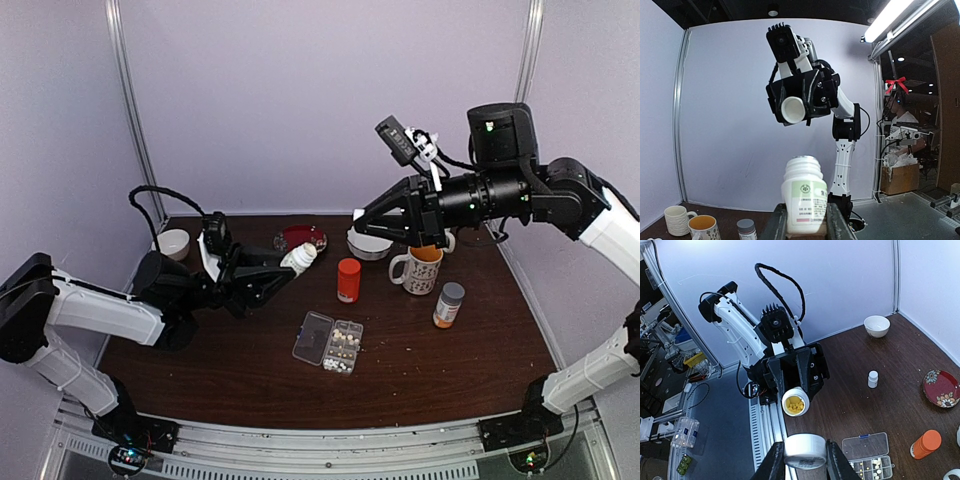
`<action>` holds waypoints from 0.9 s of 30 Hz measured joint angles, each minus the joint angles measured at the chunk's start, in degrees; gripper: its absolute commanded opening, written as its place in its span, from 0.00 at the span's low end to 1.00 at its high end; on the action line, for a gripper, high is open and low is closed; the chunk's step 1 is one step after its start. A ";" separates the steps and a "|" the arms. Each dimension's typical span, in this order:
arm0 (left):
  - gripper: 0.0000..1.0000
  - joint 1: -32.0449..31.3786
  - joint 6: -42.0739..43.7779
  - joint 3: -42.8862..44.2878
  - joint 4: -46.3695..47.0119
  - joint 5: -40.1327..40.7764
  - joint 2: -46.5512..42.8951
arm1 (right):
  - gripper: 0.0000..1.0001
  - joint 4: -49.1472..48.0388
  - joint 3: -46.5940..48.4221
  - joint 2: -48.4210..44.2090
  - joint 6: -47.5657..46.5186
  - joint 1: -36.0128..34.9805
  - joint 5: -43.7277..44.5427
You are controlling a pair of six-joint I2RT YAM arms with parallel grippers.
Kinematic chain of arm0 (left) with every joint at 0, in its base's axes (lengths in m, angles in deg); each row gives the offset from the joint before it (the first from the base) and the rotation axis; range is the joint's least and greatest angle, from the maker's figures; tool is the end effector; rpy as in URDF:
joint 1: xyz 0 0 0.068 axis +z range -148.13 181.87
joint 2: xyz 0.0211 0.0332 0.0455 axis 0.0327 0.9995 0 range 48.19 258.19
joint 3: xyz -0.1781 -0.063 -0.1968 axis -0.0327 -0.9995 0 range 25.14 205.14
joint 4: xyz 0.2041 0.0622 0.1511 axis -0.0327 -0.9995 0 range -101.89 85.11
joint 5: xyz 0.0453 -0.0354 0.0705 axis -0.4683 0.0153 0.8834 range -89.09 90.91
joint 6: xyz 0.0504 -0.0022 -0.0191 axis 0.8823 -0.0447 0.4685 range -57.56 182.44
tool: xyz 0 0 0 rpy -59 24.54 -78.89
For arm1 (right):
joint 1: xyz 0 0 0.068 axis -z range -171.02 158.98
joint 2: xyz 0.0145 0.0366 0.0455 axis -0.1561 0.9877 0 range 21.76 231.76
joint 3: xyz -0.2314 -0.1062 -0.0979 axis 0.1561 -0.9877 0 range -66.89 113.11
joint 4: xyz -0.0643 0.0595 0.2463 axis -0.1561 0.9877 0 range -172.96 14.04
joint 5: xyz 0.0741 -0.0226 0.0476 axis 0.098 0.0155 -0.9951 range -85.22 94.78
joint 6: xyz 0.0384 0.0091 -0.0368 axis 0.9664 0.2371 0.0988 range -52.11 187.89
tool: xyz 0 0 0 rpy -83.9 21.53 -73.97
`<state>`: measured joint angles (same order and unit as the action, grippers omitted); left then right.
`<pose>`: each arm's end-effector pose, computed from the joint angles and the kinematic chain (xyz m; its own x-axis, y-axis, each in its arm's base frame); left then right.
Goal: Sort the pills into containers
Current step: Screw the lid of the pill bottle onto the pill bottle.
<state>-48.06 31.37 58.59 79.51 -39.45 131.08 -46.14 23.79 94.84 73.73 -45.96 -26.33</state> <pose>0.1594 -0.2253 0.2863 -0.1613 -0.4191 -0.8935 0.9825 -0.1541 -0.1051 0.1326 0.2211 0.4628 -0.2880 -0.2587 -0.9220 -0.9567 0.1194 0.2654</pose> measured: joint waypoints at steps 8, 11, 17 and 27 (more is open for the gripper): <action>0.00 -0.87 -0.17 0.22 -0.52 -0.92 0.00 | 0.00 8.46 7.82 7.04 -3.85 -1.33 -1.01; 0.00 -1.05 -0.17 1.14 -1.31 -1.11 0.00 | 0.00 10.91 9.64 9.07 -5.57 -1.64 -1.81; 0.00 -1.29 -0.04 2.75 -5.11 -1.27 -0.07 | 0.00 15.69 14.34 13.35 -8.74 -3.08 -2.91; 0.00 -1.62 0.44 3.21 -8.85 -1.90 -0.09 | 0.00 19.04 16.59 15.39 -10.67 -4.07 -3.74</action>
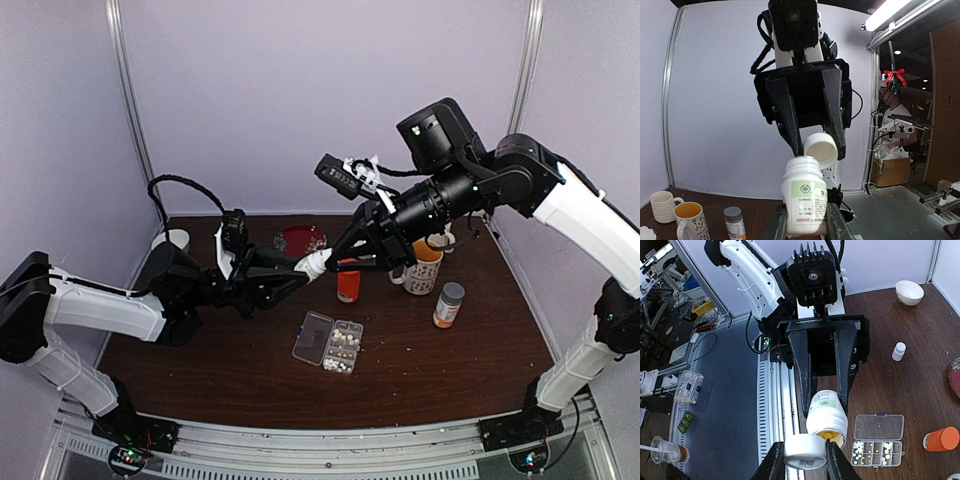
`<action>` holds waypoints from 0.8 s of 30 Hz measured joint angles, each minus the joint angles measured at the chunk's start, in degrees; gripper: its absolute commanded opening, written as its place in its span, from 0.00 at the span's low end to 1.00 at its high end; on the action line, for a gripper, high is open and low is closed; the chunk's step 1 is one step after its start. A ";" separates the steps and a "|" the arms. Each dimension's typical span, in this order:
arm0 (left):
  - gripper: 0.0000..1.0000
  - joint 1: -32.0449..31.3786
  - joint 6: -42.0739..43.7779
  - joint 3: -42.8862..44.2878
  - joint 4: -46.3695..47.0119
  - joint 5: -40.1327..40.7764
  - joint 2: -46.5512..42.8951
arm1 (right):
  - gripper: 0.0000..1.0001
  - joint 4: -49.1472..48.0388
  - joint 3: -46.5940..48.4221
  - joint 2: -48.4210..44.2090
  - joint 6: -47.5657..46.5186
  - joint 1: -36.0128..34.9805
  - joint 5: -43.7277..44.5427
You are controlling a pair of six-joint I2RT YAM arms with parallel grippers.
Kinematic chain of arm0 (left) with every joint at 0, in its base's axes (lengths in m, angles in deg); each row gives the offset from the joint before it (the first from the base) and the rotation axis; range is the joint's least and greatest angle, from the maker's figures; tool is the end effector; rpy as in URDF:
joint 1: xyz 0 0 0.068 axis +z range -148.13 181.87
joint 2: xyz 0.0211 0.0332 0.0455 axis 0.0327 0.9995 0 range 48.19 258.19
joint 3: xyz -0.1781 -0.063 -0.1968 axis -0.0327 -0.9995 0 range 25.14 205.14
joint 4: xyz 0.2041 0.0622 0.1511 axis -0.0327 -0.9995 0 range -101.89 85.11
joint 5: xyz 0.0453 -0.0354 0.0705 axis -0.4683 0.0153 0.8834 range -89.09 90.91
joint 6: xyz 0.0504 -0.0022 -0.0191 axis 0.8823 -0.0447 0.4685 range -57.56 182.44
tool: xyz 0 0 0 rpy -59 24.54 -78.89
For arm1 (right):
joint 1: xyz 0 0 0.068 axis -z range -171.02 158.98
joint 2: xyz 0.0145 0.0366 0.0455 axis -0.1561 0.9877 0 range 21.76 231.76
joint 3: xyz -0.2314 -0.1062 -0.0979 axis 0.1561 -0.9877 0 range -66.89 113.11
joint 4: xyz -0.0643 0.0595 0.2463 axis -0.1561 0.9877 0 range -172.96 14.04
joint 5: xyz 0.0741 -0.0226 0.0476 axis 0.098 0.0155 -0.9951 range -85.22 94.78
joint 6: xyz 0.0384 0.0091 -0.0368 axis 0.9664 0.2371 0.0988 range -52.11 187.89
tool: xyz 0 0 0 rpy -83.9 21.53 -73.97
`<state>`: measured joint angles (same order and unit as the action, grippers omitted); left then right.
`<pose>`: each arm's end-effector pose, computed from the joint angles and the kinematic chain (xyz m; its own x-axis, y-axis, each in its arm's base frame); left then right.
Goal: Sort the pills into containers
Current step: Screw the lid of the pill bottle onto the pill bottle.
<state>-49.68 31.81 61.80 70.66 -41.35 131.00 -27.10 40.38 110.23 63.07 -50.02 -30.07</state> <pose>0.1599 -0.2399 0.2896 -0.2183 -0.3315 -0.9179 0.9678 -0.1947 -0.1598 0.1411 0.2744 0.4508 -0.2305 -0.5174 -0.8241 -0.9610 -0.0117 0.2762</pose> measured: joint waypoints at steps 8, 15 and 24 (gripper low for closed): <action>0.00 0.02 0.39 0.26 -2.49 -0.24 0.00 | 0.00 4.92 4.48 2.56 -1.36 -1.05 4.70; 0.00 0.02 0.90 0.42 -4.68 -0.42 0.00 | 0.00 8.92 6.82 4.57 -2.69 -1.51 11.04; 0.00 0.07 0.96 0.57 -6.97 -0.94 0.02 | 0.00 10.36 6.82 5.03 -4.44 -1.68 11.67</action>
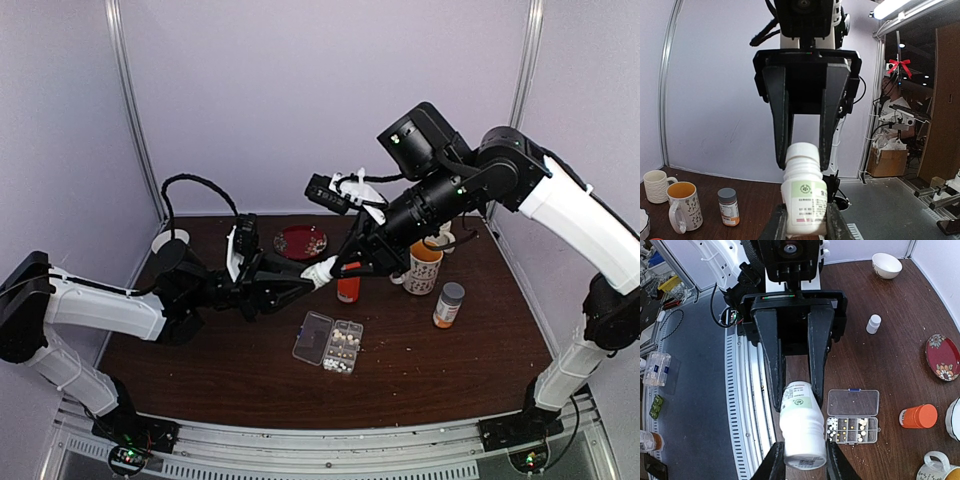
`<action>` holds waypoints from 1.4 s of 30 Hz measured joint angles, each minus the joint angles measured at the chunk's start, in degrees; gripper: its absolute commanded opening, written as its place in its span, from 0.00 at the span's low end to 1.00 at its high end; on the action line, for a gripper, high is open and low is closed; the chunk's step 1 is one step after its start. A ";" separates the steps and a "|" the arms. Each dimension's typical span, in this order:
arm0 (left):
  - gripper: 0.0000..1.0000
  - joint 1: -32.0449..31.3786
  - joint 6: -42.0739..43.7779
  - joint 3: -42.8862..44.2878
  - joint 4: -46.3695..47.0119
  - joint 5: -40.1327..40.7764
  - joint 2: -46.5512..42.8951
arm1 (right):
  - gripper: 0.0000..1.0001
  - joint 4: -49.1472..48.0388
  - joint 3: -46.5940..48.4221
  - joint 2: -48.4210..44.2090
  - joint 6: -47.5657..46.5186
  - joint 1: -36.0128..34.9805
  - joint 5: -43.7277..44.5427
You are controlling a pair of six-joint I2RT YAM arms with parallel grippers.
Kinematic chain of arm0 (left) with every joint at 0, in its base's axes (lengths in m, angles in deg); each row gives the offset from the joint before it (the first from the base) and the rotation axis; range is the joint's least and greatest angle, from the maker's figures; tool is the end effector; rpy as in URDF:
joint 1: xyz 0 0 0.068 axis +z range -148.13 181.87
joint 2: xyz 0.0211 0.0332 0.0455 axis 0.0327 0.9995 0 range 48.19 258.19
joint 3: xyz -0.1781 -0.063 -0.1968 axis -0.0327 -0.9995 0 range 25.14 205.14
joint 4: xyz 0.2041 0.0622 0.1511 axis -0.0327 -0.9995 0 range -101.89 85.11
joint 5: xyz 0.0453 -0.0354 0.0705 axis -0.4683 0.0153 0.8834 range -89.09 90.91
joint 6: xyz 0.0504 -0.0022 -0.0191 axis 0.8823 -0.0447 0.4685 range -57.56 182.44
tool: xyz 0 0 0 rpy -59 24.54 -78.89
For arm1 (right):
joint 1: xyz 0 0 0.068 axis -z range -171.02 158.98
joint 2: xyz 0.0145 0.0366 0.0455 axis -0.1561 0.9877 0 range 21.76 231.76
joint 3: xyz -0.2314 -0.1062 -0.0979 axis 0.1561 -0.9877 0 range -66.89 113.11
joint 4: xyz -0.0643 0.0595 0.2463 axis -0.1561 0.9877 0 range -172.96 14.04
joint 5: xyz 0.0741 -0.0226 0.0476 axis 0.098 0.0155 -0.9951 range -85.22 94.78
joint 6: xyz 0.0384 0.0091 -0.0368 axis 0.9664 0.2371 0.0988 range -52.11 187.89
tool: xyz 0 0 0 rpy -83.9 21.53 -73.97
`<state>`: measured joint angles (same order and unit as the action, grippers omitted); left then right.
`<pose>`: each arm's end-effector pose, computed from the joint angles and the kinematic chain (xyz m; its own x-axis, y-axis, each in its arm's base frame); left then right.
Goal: Sort the pills into containers
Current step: Screw the lid of the pill bottle onto the pill bottle.
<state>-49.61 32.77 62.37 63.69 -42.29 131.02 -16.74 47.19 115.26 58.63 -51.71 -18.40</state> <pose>0.1636 -0.2447 0.2814 -0.2653 -0.2461 -0.9322 0.9569 -0.1852 -0.2235 0.1439 0.2850 0.4429 -0.1949 -0.6491 -0.7353 -0.9804 0.1071 0.1653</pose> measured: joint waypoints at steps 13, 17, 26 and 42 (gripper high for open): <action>0.00 0.00 -8.72 3.82 2.29 -9.38 2.05 | 0.00 -2.69 -4.02 -3.30 -10.60 -0.61 -6.84; 0.00 0.00 -12.11 4.48 2.45 -10.84 2.05 | 0.00 -3.69 -4.90 -3.98 -14.16 -1.25 -6.71; 0.00 -0.09 -16.74 6.60 -2.34 -13.35 1.99 | 0.00 -12.92 -15.19 -10.54 -24.46 -5.49 2.56; 0.00 0.26 9.84 12.59 -32.68 -10.01 -7.65 | 0.00 -19.56 -17.70 -11.39 1.20 -3.02 -2.40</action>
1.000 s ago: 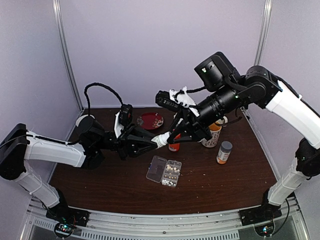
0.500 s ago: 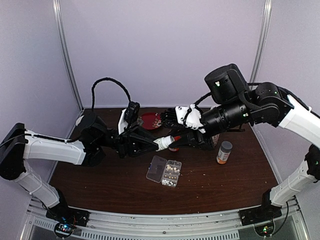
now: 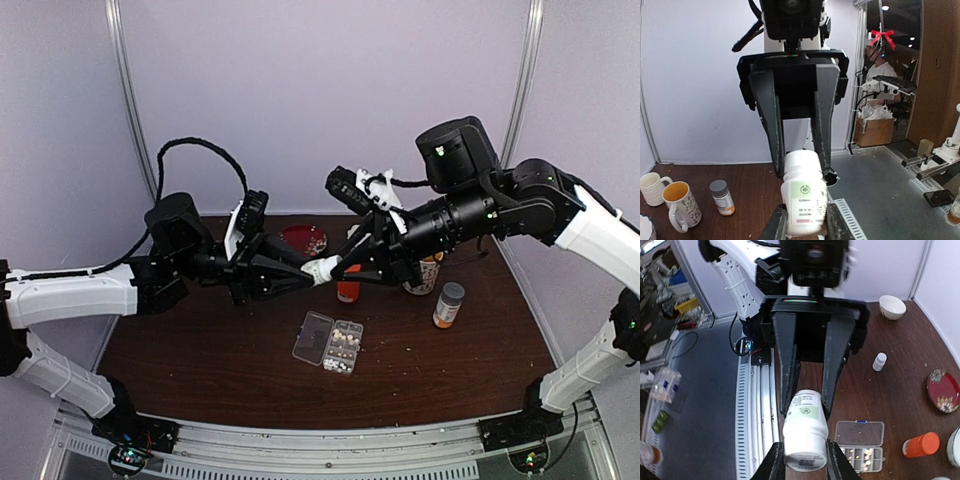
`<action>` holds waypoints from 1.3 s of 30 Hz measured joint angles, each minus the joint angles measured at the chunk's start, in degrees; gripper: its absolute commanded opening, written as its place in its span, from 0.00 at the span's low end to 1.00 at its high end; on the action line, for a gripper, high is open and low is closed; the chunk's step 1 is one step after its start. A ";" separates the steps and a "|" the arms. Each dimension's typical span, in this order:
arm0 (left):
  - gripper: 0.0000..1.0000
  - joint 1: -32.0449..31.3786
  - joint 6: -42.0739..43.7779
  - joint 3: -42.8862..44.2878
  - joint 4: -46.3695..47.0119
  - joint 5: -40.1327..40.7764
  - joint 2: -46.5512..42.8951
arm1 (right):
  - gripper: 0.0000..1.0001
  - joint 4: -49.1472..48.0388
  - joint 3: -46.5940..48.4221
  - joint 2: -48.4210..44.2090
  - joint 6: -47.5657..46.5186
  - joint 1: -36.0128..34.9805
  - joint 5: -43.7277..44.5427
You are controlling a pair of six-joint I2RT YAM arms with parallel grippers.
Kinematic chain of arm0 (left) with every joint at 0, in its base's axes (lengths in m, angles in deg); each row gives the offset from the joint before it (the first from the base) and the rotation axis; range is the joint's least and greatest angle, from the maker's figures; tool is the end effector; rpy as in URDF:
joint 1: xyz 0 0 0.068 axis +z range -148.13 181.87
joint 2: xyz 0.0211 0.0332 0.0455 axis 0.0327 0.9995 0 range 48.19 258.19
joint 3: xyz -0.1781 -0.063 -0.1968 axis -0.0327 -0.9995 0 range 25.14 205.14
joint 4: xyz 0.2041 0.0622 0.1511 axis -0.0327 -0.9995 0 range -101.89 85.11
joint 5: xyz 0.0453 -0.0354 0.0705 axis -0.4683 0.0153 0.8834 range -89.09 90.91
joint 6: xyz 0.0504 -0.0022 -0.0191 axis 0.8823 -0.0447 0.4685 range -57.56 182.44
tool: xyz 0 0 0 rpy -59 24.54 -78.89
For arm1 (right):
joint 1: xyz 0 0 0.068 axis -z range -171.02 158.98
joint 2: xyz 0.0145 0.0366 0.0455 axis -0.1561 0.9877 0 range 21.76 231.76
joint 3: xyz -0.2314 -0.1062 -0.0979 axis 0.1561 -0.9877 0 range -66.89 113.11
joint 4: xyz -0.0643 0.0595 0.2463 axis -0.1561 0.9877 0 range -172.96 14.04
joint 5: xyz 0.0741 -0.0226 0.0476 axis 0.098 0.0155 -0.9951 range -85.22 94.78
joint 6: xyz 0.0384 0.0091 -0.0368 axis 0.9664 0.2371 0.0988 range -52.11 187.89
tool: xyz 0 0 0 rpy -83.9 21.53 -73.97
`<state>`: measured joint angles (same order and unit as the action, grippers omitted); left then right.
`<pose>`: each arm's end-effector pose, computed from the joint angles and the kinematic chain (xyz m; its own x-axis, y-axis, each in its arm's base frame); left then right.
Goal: Sort the pills into containers
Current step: Screw the lid of the pill bottle onto the pill bottle.
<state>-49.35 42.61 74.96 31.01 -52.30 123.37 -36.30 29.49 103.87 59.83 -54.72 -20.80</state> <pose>0.1615 -0.2465 0.3354 -0.2179 -0.0532 -0.9745 0.9419 -0.2729 -0.1957 0.1173 0.2722 0.4366 -0.0991 -0.4857 -0.8685 -0.9938 0.0048 0.1107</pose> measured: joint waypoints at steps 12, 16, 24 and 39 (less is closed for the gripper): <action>0.00 -2.03 40.15 8.92 -30.77 18.71 -6.25 | 0.00 -18.62 -12.57 -4.46 45.33 4.96 -4.50; 0.00 -2.25 46.93 9.25 -33.62 24.13 -6.27 | 0.00 -26.01 -17.53 -4.98 60.24 6.27 -4.28; 0.00 -2.36 55.41 10.01 -35.65 31.04 -6.75 | 0.00 -50.45 -30.45 -6.08 93.59 7.72 -3.41; 0.00 -5.86 59.65 8.02 -30.84 34.75 -5.09 | 0.93 -58.88 -33.51 -9.70 102.55 4.63 -5.46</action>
<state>-55.21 102.26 82.98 0.17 -17.55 118.28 -95.19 -4.02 94.16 162.38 -50.09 -26.26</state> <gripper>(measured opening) 0.202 0.872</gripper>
